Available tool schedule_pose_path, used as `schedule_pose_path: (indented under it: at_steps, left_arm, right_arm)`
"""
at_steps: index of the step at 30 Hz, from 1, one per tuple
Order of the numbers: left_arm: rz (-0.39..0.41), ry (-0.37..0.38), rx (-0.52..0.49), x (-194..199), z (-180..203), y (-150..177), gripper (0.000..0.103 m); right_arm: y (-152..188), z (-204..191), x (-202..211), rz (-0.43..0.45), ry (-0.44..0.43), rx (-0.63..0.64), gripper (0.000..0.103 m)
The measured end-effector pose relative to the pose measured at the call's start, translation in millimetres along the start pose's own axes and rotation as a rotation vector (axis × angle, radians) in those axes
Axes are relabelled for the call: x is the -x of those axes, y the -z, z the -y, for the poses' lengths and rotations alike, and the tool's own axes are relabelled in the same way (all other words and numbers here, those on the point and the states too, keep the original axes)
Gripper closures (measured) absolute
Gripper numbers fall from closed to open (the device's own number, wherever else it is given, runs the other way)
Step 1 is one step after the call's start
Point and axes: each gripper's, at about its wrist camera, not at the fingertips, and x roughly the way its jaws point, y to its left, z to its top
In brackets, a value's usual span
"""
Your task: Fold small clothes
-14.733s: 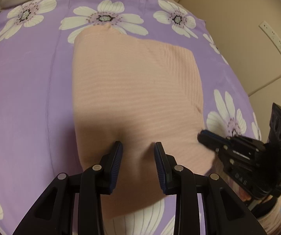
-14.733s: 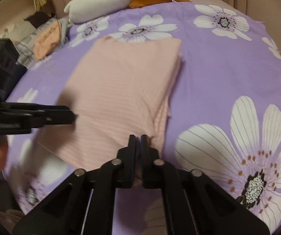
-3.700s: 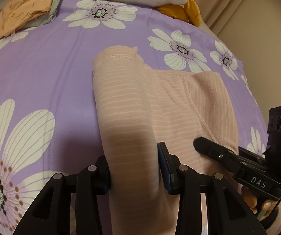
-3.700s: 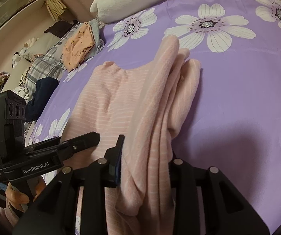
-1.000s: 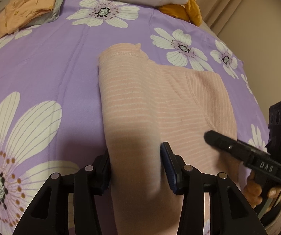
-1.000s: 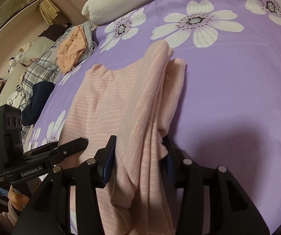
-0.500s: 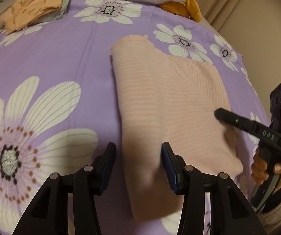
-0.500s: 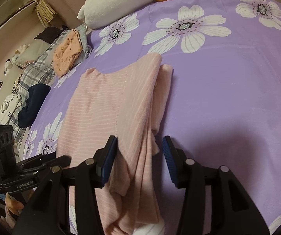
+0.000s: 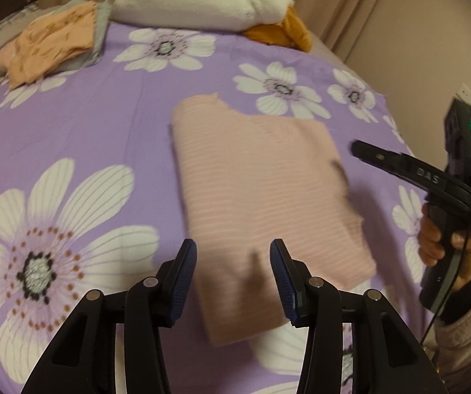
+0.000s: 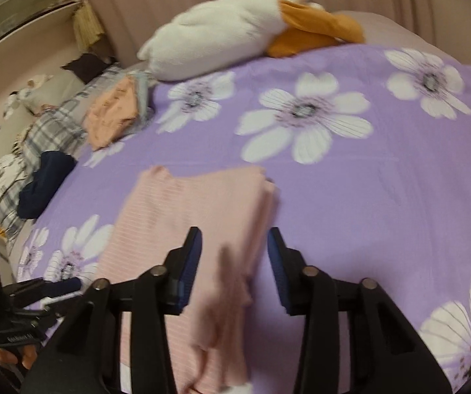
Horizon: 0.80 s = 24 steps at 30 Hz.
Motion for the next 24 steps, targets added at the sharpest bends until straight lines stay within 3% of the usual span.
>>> schedule_pose_path:
  at_steps: [2,8,10,15,17,24]
  left_arm:
    - [-0.003,0.007,-0.022,-6.5,7.1,-2.4,0.071]
    - [-0.072,-0.017,-0.049,-36.8,10.8,-0.6,0.072]
    - [-0.081,-0.018,-0.054,-40.2,9.4,2.0,0.072]
    - [-0.083,-0.026,-0.069,-39.9,10.6,2.8,0.072]
    - [-0.085,-0.029,-0.070,-39.5,11.0,2.2,0.072]
    - [-0.089,-0.048,-0.076,-40.3,14.0,3.8,0.072]
  right_arm:
    - [-1.5,-5.9,-15.9,-0.032,-0.007,0.021,0.076]
    - [1.4,10.6,-63.7,-0.157,0.058,-0.043,0.085]
    - [3.1,13.7,-67.5,-0.158,0.057,-0.057,0.087]
    - [2.6,9.9,-58.0,-0.144,0.051,-0.060,0.088]
    - [4.6,1.5,-44.8,-0.123,0.005,-0.044,0.081]
    - [32.9,-33.3,-1.8,-0.105,-0.101,0.083,0.081]
